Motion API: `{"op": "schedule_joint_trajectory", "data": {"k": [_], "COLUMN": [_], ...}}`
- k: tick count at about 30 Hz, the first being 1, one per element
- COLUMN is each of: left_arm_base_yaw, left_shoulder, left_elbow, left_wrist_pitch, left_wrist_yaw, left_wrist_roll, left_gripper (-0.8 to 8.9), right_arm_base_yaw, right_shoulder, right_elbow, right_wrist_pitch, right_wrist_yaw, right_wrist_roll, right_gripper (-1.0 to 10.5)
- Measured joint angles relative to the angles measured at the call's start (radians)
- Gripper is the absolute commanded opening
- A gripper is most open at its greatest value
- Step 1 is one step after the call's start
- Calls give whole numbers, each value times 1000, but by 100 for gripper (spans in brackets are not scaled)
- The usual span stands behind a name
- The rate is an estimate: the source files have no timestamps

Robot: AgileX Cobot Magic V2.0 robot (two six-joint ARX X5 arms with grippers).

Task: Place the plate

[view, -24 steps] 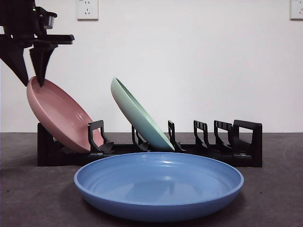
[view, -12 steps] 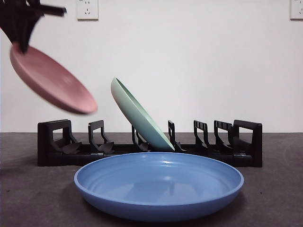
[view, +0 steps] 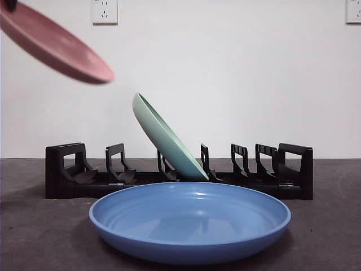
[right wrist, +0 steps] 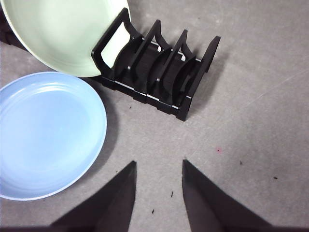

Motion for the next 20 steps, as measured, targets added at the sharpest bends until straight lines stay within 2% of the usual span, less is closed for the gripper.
{"op": "schedule_joint_trajectory", "data": {"k": [5,12,17,20], "left_arm_base_yaw": [-18,-25,-25,-25], "left_shoulder": [-170,-497,-700,-791], "left_elbow": [-152,-531,-782,-923], "left_wrist_pitch": [38,171,194,222], "left_wrist_yaw": [10,22,109,198], "left_wrist_roll": [-5,-69,-150,-218], "left_gripper": [10,10,10,10], "right_arm_base_yaw": [0,0,0,0], "right_shoulder": [-9,-13,-13,-13], "right_elbow": [0,0,0,0], "right_wrist_pitch": [0,0,0,0], "right_wrist_yaw": [0,0,0,0], "right_wrist_roll": [0,0,0,0], "right_gripper": [152,152,152,152]}}
